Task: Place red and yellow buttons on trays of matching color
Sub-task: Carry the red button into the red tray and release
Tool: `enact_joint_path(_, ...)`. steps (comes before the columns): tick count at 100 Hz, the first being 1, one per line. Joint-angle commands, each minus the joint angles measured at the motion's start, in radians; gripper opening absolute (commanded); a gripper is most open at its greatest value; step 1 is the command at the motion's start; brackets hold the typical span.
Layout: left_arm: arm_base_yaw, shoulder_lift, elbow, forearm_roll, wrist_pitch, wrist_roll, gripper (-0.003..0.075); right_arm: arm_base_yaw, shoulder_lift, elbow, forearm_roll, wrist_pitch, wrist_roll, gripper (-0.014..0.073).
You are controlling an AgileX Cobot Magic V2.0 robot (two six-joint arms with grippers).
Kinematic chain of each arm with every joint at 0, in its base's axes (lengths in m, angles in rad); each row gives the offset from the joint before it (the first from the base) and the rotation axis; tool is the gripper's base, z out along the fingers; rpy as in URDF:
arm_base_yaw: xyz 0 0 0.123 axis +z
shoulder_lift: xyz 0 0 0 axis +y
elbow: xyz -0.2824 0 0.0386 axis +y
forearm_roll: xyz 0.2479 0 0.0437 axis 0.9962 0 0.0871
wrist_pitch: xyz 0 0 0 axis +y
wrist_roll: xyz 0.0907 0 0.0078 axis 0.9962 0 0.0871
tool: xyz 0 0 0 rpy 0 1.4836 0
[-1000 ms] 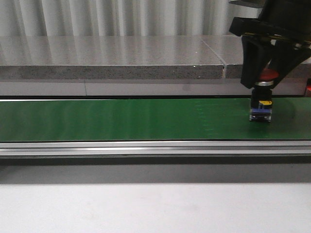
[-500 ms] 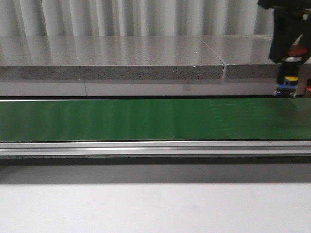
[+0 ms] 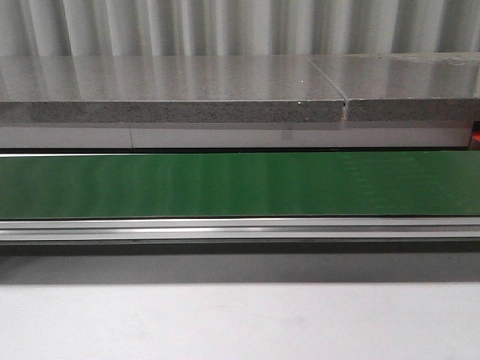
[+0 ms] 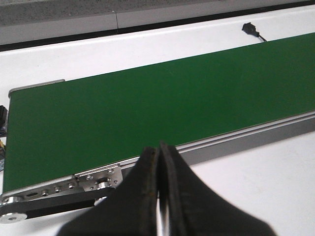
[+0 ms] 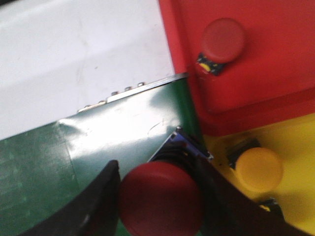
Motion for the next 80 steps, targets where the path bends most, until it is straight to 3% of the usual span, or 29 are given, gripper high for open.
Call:
enact_joint_path(1, -0.005, 0.000, -0.027, -0.021, -0.063, -0.002, -0.0020, -0.044, -0.044, -0.031, 0.007, -0.059, 0.040, 0.0151)
enact_joint_path(35, -0.005, 0.000, -0.027, -0.021, -0.063, -0.002, -0.0020, -0.109, 0.022, -0.031, 0.007, -0.102, 0.099, 0.0151)
enact_joint_path(80, -0.005, 0.000, -0.027, -0.021, -0.063, -0.002, -0.0020, -0.113, 0.153, -0.031, 0.022, -0.219, 0.108, 0.0151)
